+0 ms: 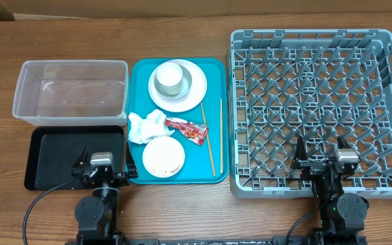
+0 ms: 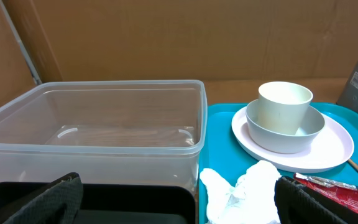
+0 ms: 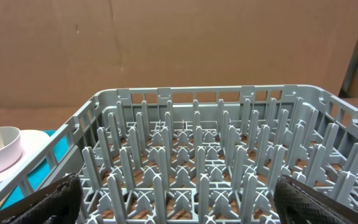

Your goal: Sort waste into correct bins and load items into the dishwasher

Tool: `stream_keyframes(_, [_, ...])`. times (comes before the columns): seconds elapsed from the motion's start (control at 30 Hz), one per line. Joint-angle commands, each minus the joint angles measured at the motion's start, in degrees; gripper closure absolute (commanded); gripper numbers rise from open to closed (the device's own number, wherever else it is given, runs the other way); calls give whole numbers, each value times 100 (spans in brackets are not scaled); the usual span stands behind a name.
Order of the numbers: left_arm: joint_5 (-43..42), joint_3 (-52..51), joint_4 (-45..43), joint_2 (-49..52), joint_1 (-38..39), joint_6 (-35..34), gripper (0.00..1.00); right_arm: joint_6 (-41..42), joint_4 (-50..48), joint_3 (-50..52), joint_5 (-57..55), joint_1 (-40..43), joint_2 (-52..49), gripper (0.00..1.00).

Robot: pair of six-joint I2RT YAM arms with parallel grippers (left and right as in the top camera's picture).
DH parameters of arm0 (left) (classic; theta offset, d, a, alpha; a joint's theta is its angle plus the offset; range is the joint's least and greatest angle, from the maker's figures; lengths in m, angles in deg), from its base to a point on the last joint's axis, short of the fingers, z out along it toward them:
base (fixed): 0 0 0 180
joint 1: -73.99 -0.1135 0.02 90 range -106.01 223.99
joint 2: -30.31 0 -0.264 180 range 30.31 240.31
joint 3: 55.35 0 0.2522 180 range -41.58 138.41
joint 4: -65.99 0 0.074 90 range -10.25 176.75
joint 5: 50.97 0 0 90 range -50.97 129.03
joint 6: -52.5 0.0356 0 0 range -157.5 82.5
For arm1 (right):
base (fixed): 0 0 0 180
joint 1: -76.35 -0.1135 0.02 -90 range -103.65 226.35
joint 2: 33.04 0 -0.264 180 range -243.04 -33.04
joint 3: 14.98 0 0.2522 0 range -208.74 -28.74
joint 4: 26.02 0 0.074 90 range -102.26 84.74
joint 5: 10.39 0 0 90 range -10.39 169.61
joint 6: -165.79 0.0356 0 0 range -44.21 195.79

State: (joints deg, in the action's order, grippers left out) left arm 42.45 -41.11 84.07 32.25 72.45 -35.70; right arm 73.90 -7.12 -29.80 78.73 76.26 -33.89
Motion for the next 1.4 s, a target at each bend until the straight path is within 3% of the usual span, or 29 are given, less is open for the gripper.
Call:
stream_keyframes(0.0, [-70, -20, -7, 22, -37, -55, 0, 24, -39, 61, -28, 17, 61, 0])
stream_keyframes(0.83, [-44, -20, -20, 22, -37, -52, 0, 28, -37, 61, 164, 17, 61, 0])
stream_keyframes(1.37, [-4, -20, -28, 22, -37, -52, 0, 177, -592, -66, 269, 17, 61, 0])
